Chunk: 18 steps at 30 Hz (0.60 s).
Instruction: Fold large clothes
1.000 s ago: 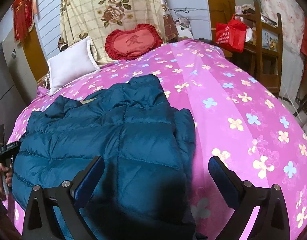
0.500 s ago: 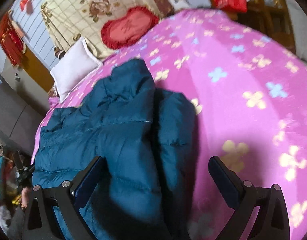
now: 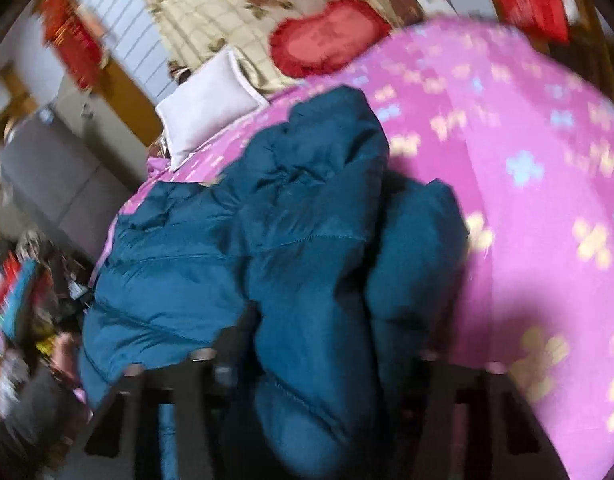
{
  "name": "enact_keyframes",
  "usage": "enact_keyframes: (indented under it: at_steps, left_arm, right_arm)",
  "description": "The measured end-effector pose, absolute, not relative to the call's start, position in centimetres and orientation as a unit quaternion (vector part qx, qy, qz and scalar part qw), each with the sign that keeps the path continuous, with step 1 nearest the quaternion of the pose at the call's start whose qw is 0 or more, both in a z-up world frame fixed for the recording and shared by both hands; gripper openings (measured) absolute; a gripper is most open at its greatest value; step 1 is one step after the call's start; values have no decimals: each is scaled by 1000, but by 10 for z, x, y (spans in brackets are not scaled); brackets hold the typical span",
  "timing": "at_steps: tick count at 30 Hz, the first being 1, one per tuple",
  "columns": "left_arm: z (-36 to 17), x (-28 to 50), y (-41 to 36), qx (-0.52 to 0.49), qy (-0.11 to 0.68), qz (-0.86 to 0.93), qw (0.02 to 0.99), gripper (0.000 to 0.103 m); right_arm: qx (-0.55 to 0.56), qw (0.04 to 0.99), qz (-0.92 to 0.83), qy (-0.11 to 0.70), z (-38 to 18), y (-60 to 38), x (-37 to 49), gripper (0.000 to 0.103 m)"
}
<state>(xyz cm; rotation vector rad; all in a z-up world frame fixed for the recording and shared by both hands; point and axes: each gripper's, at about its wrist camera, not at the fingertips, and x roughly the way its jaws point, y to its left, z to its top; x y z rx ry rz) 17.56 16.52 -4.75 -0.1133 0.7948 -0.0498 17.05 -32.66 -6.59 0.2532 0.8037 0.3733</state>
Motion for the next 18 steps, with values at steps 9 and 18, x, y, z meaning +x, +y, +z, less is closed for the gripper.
enact_keyframes:
  at_steps: [9,18]
  left_arm:
    - [34,108,156,-49,332,-47,941,14]
    - [53,51,138,-64,323,-70,942,14]
  right_arm:
    - [48,947,134,287,13,-312,106,24]
    - [48,961,127,243,47,-326,35,24]
